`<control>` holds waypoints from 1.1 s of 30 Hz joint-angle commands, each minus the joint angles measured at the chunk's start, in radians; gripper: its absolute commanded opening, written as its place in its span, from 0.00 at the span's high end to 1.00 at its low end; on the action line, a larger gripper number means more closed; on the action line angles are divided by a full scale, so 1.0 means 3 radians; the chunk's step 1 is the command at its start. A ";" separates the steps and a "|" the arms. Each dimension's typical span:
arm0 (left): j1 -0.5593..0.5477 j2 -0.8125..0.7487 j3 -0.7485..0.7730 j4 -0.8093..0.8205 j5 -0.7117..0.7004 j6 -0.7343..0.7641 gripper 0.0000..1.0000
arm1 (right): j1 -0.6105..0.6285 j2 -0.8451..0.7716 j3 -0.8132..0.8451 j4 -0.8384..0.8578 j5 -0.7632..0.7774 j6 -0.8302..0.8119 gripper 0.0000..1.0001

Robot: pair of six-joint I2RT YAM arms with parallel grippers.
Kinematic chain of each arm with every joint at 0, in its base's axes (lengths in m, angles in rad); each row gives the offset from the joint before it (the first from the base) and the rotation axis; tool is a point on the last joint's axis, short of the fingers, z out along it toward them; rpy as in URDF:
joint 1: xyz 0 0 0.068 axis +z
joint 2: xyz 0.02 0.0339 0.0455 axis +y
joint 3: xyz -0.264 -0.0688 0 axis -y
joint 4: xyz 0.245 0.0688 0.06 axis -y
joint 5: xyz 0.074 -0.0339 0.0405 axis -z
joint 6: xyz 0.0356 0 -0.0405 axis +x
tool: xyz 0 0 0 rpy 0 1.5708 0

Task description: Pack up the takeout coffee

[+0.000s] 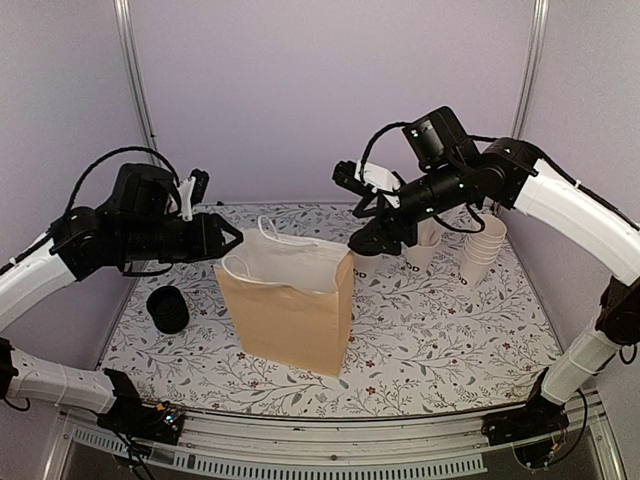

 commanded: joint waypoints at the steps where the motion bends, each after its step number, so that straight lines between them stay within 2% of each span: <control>1: -0.0039 -0.0064 0.0577 -0.0311 -0.0295 0.1365 0.41 | -0.0010 0.0011 0.0037 -0.0047 -0.0116 -0.0038 0.30; 3: -0.0029 -0.0027 0.0696 -0.0407 -0.0323 0.1991 0.29 | -0.0032 -0.0086 -0.0120 -0.0040 -0.0113 -0.0117 0.30; 4: -0.0024 0.0016 0.0746 -0.0456 -0.0327 0.2254 0.26 | -0.0063 -0.0192 -0.0222 -0.0033 -0.0115 -0.0164 0.30; 8: 0.0037 0.0276 0.0894 -0.0593 -0.0015 0.3061 0.25 | -0.0354 -0.0559 -0.0660 -0.0036 -0.0322 -0.0280 0.29; 12: 0.0059 0.0491 0.0893 -0.0610 0.0479 0.3566 0.26 | -0.0922 -0.0944 -0.1005 -0.0068 -0.0773 -0.0362 0.28; 16: 0.0097 0.0691 0.0903 -0.0510 0.0550 0.3821 0.27 | -0.1363 -0.1501 -0.1515 -0.0077 -0.0743 -0.0453 0.26; 21: 0.0120 0.0907 0.0920 -0.0257 0.0443 0.3992 0.29 | -0.1820 -0.1849 -0.1900 -0.0110 -0.0849 -0.0420 0.26; 25: 0.0115 0.1134 0.1026 -0.0178 0.0461 0.4079 0.33 | -0.2076 -0.1980 -0.2178 0.0059 -0.1090 -0.0330 0.25; 33: 0.0081 0.1312 0.1250 -0.0185 0.0879 0.4184 0.44 | -0.2222 -0.1928 -0.2480 0.0230 -0.1321 -0.0240 0.25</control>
